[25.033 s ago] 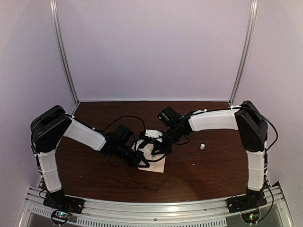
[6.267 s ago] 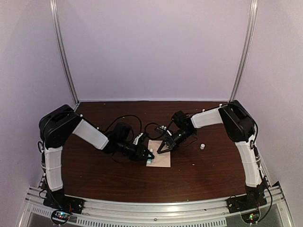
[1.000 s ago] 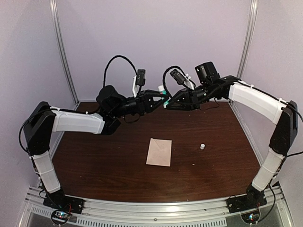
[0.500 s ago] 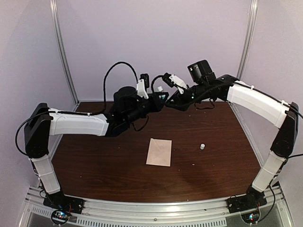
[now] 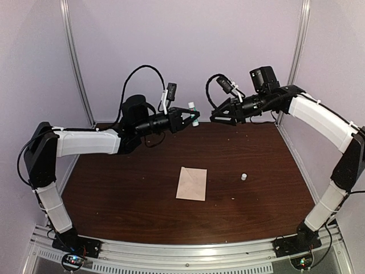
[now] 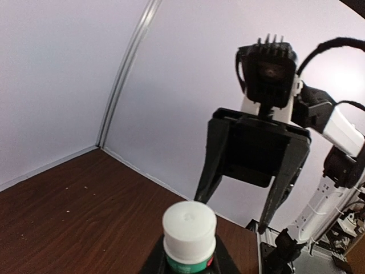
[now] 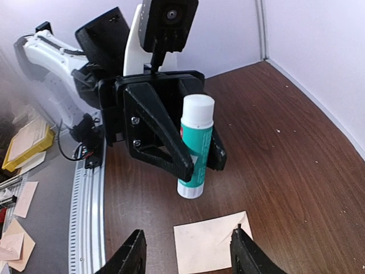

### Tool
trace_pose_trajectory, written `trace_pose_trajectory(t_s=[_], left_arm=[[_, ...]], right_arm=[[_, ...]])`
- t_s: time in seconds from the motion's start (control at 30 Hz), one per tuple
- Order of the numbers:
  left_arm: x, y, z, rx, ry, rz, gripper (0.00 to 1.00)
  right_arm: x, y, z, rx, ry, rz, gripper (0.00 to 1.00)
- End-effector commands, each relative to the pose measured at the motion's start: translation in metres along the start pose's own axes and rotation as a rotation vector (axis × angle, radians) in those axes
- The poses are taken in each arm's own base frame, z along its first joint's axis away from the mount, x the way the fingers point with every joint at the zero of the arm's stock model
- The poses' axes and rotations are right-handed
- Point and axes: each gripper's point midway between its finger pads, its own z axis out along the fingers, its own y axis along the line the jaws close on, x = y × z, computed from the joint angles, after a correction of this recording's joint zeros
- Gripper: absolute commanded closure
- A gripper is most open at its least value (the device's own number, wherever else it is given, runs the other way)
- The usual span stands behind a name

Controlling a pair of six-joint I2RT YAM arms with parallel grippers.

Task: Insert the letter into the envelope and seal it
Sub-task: Screw the solid glue into position.

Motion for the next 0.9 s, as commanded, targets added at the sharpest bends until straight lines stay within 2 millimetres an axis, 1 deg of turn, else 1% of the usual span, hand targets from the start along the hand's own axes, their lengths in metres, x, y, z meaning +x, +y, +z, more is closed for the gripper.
trace_pose_trajectory(t_s=[0.0,0.17,0.33,0.53,0.67,0.87], left_arm=[[-0.023,-0.073,-0.011,0.297,-0.014,0.12,1.0],[-0.026,-0.083,-0.016,0.359,-0.052,0.098,1.0],[-0.026,-0.086,-0.018,0.385,-0.072,0.077,1.0],[-0.027,-0.085,-0.017,0.383,-0.078,0.07,1.0],[-0.025,-0.085,-0.015,0.388,-0.076,0.062,1.0],[-0.024,-0.086,-0.014,0.396,-0.078,0.051,1.0]], right_arm=[[0.007,0.043,0.0,-0.26,-0.024,-0.009,0.51],[0.001,0.057,0.006,-0.361,-0.044,-0.01,0.54],[-0.004,0.066,0.013,-0.405,-0.047,-0.01,0.55],[-0.001,0.073,0.02,-0.428,-0.038,-0.013,0.56],[-0.005,0.078,0.02,-0.442,-0.048,-0.021,0.56],[-0.01,0.078,0.02,-0.448,-0.059,-0.016,0.57]])
